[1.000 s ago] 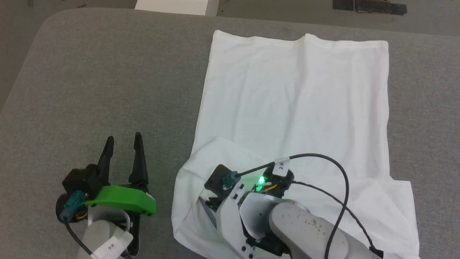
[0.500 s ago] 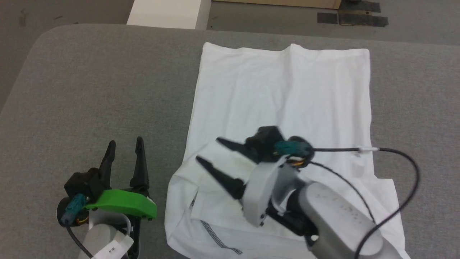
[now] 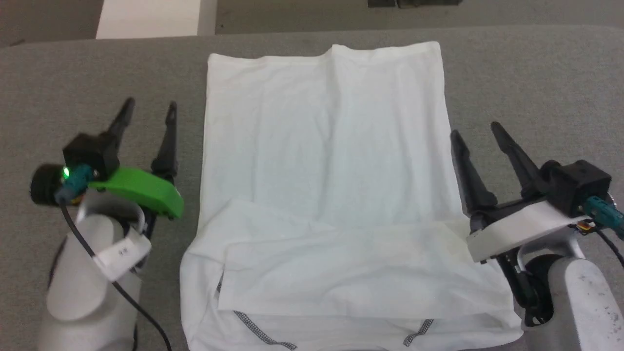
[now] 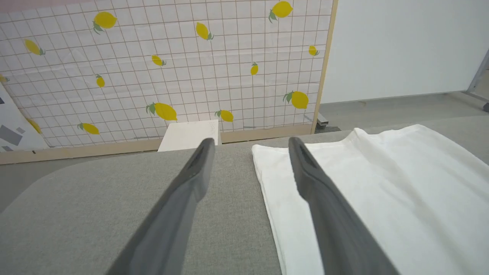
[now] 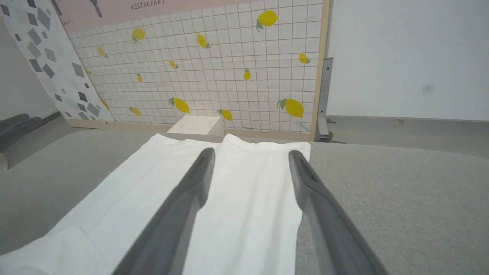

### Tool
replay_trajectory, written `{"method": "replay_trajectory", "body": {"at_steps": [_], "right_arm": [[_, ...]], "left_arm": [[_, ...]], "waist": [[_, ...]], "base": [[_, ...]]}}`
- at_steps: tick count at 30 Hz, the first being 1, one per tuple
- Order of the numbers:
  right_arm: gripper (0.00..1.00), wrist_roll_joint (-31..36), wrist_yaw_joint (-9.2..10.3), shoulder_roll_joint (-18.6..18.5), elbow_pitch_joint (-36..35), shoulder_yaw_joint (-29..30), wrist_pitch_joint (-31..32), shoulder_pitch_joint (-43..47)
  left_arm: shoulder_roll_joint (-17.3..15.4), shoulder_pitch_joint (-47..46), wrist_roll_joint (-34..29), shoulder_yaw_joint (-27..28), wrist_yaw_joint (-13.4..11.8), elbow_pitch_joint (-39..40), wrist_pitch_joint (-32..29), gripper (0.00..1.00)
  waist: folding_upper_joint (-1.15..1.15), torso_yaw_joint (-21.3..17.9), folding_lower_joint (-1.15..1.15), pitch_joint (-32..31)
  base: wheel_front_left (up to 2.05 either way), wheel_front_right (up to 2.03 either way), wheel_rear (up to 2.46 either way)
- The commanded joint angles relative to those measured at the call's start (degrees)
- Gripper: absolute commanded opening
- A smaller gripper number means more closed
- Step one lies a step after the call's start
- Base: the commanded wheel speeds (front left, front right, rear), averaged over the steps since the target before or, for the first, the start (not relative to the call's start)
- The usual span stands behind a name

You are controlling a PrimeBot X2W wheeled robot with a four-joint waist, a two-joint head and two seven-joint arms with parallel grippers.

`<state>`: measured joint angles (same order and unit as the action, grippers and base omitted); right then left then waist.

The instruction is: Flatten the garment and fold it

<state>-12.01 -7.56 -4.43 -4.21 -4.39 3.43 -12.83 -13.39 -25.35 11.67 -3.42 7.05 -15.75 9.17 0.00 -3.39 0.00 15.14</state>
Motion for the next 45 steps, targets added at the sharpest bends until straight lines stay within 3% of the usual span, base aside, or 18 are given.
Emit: {"method": "replay_trajectory", "body": {"at_steps": [1, 10, 16, 23, 30, 31, 32, 33, 36, 39, 43, 45], "right_arm": [[1.00, 0.5, 0.08, 0.5, -0.5, 1.3, -0.6, 0.6], [1.00, -0.1, 0.08, 1.3, -1.2, 3.7, -1.5, -1.3], [1.00, -1.3, 0.08, 1.5, -1.3, 2.5, -3.2, -3.2], [1.00, -3.0, 0.08, 1.5, -1.1, 0.8, -4.6, -4.4], [1.00, -3.6, 0.08, 1.5, -0.6, -0.3, -5.1, -5.1], [1.00, -3.7, 0.08, 1.5, -0.6, -0.4, -5.1, -5.2], [1.00, -3.6, 0.08, 1.5, -0.5, -0.5, -5.0, -5.4], [1.00, -3.5, 0.08, 1.5, -0.5, -0.5, -4.9, -5.5], [1.00, -2.1, 0.08, 1.5, -0.6, -0.8, -3.5, -7.1], [1.00, -1.0, 0.08, 1.3, -0.6, -1.1, -1.0, -10.8], [1.00, -0.2, 0.08, 0.3, 2.1, -0.9, 5.2, -20.6], [1.00, -0.2, 0.08, -0.1, 7.4, -0.3, 11.8, -30.1]], "left_arm": [[-1.7, -3.5, 0.1, -0.6, 0.3, -0.7, -1.5, 1.00], [-11.7, -22.7, 7.7, -5.1, 0.4, -5.7, -17.5, 1.00], [-15.4, -32.1, 12.2, -6.0, 0.3, -8.1, -31.5, 1.00], [-17.0, -36.7, 13.0, -6.2, -3.9, -9.2, -46.8, 1.00], [-19.3, -34.9, 12.2, -6.6, -9.1, -7.7, -58.9, 1.00], [-19.4, -34.5, 12.6, -6.5, -9.5, -7.2, -60.0, 0.93], [-19.3, -33.8, 13.2, -6.4, -9.6, -6.5, -61.4, 0.22], [-19.2, -33.4, 13.6, -6.3, -9.8, -6.2, -62.1, 0.00], [-19.7, -31.9, 14.2, -6.6, -9.8, -3.4, -64.5, 0.00], [-20.1, -31.5, 14.0, -6.7, -9.4, -0.9, -63.0, 0.00], [-20.4, -32.3, 12.5, -7.4, -8.2, 1.2, -58.2, 0.00], [-19.8, -33.3, 11.8, -8.1, -7.4, 1.3, -54.7, 0.00]], "waist": [[0.00, -3.8, 0.00, 5.6], [0.00, -9.6, 0.00, 15.8], [0.00, -12.6, 0.00, 20.2], [0.00, -14.4, 0.00, 23.0], [0.00, -15.0, 0.00, 23.8], [0.00, -15.0, 0.00, 23.9], [0.00, -14.9, 0.00, 23.9], [0.00, -14.9, 0.00, 23.9], [0.00, -14.5, 0.00, 24.0], [0.00, -14.1, 0.00, 24.3], [0.00, -13.3, 0.00, 25.0], [0.00, -12.1, 0.00, 25.5]], "base": [[0.00, 0.00, 0.00], [0.00, 0.00, 0.00], [0.00, 0.00, 0.00], [0.00, 0.00, 0.00], [0.00, 0.00, 0.00], [0.00, 0.00, 0.00], [0.00, 0.00, 0.00], [0.00, 0.00, 0.00], [0.00, 0.00, 0.00], [0.00, 0.00, 0.00], [0.00, 0.00, 0.00], [0.00, 0.00, 0.00]]}}
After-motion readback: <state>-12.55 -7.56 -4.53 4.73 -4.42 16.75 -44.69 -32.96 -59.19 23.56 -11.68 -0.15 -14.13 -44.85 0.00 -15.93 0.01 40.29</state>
